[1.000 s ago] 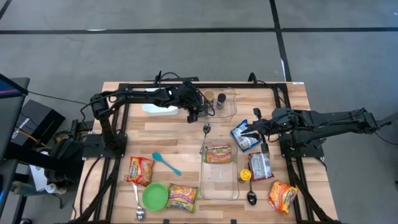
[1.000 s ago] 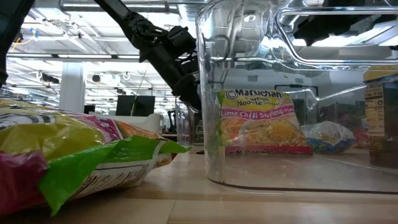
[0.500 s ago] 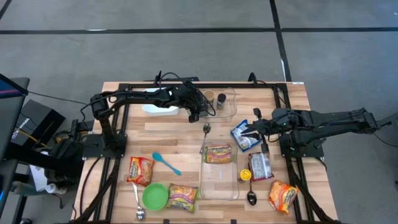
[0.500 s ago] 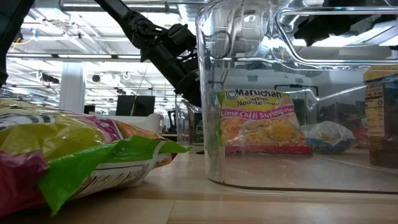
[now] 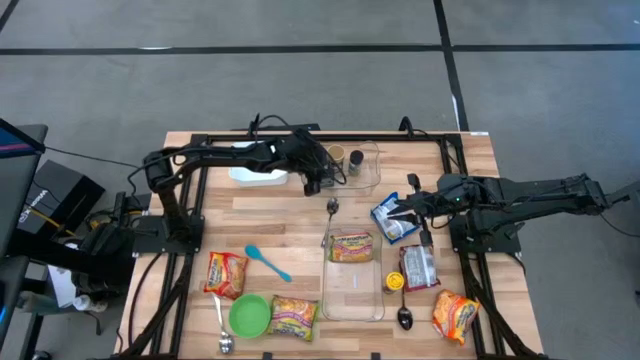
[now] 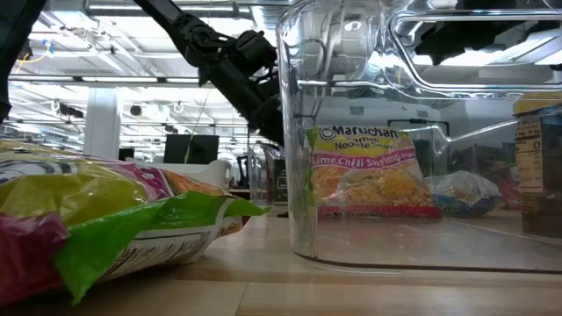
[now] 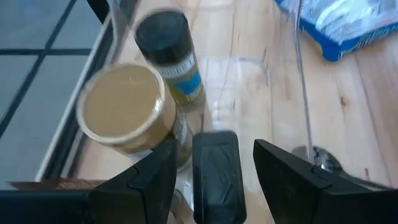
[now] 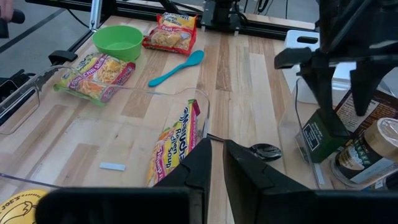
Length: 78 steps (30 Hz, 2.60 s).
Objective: Pick & Place Food Item
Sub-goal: Put the yellow seasoning bottle into the top transparent bin
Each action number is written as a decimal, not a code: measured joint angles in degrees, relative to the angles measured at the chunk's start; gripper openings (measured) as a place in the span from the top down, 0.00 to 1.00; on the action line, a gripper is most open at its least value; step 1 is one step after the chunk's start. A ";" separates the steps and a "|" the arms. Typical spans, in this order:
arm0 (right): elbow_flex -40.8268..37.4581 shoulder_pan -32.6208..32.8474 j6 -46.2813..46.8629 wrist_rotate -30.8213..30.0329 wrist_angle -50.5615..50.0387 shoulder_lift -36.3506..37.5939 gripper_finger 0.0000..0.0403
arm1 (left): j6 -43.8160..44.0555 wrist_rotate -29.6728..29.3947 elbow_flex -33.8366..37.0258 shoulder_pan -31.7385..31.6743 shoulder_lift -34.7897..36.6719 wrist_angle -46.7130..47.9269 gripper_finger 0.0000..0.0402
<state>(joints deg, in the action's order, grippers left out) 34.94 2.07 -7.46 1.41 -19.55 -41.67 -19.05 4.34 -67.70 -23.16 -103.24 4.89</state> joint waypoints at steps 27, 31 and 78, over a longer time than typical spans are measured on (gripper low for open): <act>0.00 0.02 0.02 0.00 -1.44 0.02 0.91 | 12.48 0.02 -0.02 0.00 30.52 18.00 0.72; 0.00 0.07 0.58 0.00 -1.44 0.02 0.91 | 12.49 0.02 -0.02 0.00 33.29 22.92 0.75; 0.00 0.15 7.06 0.02 -1.91 0.02 0.91 | 13.55 -0.02 0.00 -0.04 45.87 17.10 0.88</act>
<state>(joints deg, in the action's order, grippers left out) 34.94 2.22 -0.40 1.43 -21.47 -41.65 -5.50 4.32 -67.70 -23.20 -57.36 21.99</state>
